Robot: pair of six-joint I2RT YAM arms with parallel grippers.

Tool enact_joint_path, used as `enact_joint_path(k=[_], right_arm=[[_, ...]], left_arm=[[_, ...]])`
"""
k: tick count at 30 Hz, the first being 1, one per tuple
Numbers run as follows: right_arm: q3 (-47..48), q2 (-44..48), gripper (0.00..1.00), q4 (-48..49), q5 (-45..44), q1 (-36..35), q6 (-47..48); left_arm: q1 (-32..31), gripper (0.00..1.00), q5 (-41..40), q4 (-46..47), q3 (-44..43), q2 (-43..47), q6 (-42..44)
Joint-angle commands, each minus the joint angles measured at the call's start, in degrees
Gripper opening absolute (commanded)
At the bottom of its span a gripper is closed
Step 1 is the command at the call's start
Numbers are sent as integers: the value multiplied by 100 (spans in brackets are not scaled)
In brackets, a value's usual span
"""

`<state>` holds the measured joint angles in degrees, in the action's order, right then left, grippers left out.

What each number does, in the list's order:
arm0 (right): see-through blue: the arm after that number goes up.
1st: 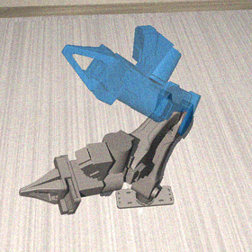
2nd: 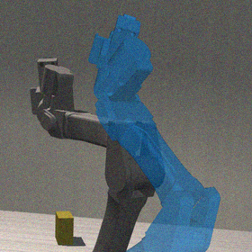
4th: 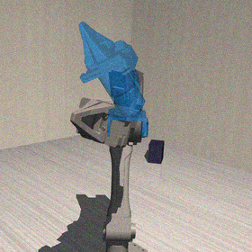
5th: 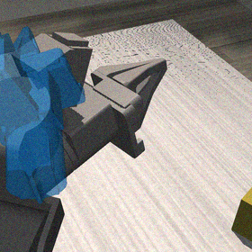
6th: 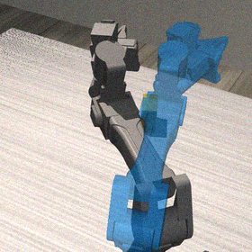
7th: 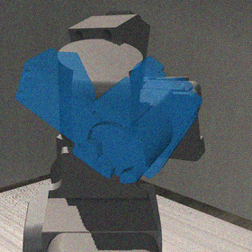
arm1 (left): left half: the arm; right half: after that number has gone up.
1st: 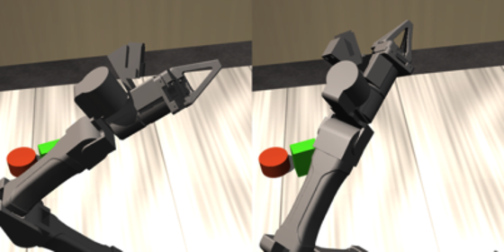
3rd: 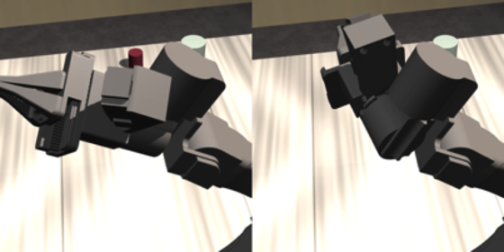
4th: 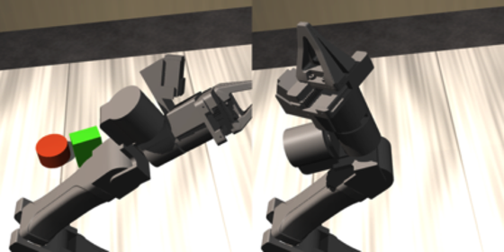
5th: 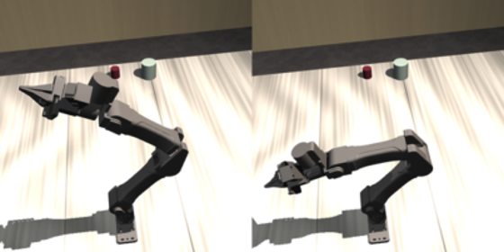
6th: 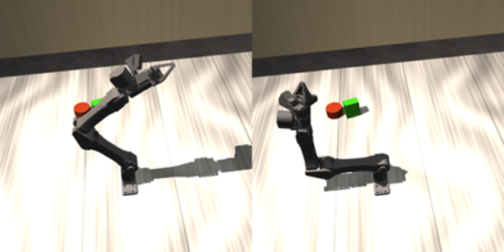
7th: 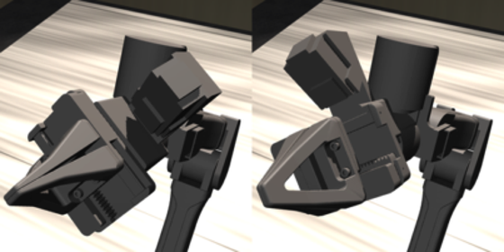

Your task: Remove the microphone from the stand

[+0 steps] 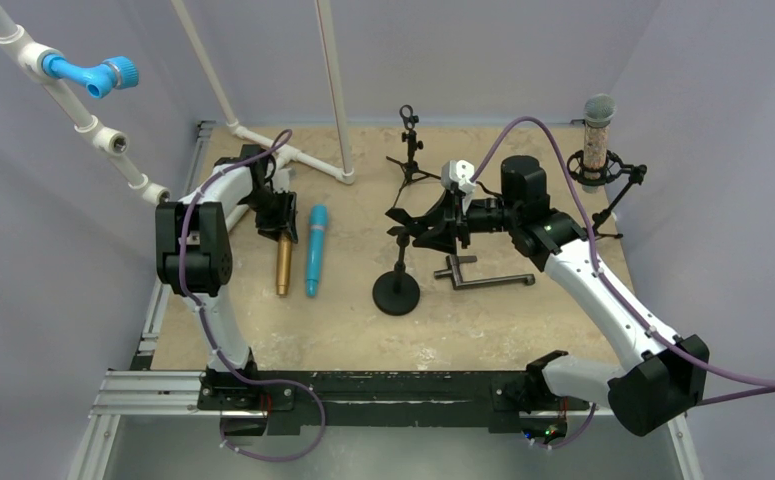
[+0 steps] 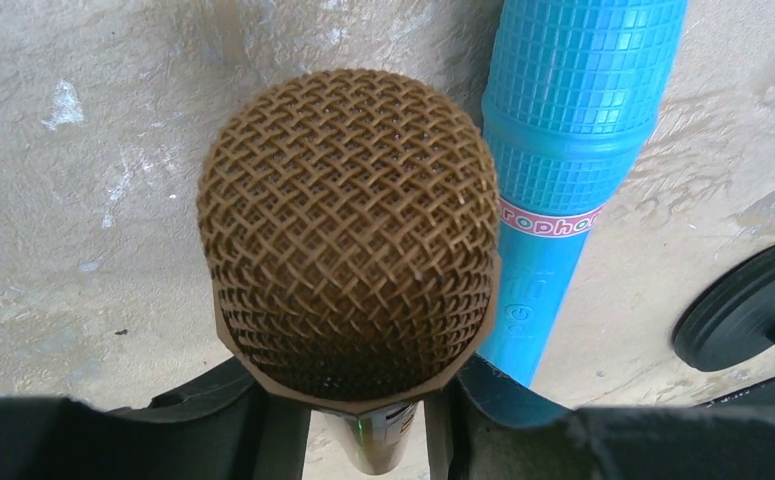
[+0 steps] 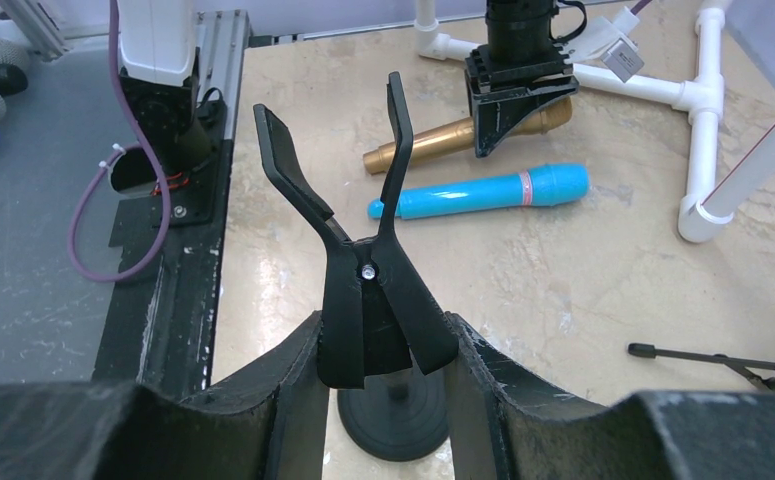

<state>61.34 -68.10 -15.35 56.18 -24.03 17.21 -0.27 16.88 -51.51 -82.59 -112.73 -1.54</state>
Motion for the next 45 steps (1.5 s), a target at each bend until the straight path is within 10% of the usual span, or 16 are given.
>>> enact_joint_path(k=[1,31,45], right_arm=[[-78,124,0,145,-126,39,46],[-130,244,0,160,-187,39,16],[39,124,0,117,-186,44,-87]], left_arm=[[27,27,-47,27,11,-35,-92],[5,44,-401,-432,-454,-265,-61],[-3,62,199,-582,-597,1094,126]])
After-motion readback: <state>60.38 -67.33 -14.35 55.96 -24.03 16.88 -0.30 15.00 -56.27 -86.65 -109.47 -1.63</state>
